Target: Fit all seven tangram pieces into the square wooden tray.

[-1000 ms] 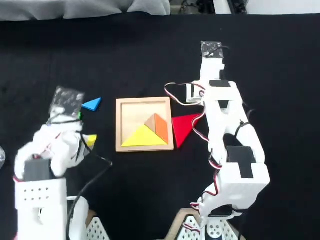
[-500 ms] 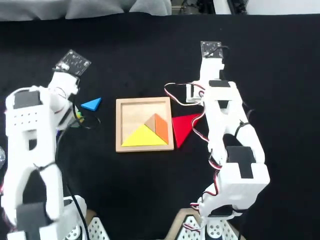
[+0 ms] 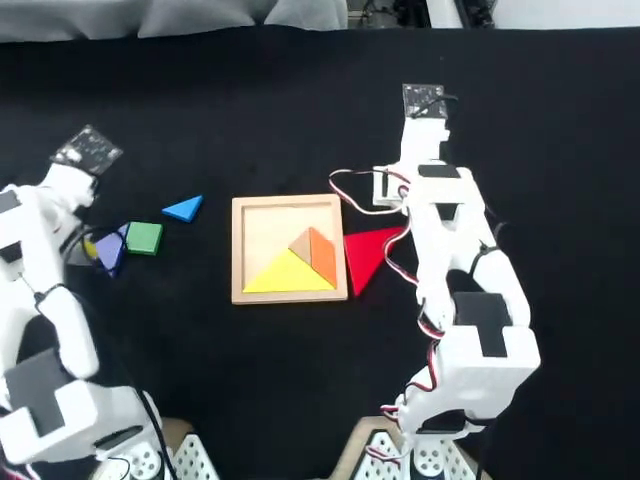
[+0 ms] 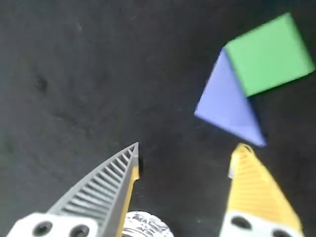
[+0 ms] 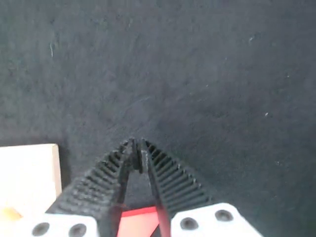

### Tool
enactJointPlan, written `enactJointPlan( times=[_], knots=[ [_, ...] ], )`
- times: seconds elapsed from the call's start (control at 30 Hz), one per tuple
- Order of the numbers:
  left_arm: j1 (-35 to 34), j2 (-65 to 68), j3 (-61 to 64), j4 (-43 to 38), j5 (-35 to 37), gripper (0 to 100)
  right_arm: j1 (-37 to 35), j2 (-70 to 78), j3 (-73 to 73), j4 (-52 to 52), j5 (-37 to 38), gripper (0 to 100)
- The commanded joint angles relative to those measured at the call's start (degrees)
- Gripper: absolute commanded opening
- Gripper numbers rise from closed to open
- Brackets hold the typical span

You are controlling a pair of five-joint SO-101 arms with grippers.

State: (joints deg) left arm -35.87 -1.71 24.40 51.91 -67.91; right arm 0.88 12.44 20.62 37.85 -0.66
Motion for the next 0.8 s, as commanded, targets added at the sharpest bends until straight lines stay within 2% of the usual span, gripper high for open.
enactJointPlan(
  times=[0.0,0.1,0.2,0.33,0.43,0.5,0.77],
  knots=[
    [-4.4,2.9,-2.1,-4.0,-4.3,39,2.1,-3.6,-0.2,-1.2,-0.4,1.1],
    [-8.0,5.3,-5.2,-4.4,-5.8,39,2.5,-3.6,-0.2,-1.2,-0.6,1.1],
    [-8.1,6.2,-6.3,-4.4,-6.1,39,2.5,-3.6,-0.1,-1.3,-0.6,1.1],
    [-2.1,6.3,-5.3,-1.8,-6.1,38,2.5,-3.6,0.5,-2.7,-0.6,1.1],
    [1.4,7.4,-5.8,-3.4,-7.0,39,2.7,-3.6,1.6,-4.0,-0.4,1.1],
    [2.9,9.2,-5.9,-3.4,-9.1,39,2.7,-3.6,1.6,-4.0,-0.4,1.1],
    [6.4,13.2,-8.3,-4.2,-9.8,39,2.8,-3.6,1.8,-4.0,-0.3,1.4]
  ],
)
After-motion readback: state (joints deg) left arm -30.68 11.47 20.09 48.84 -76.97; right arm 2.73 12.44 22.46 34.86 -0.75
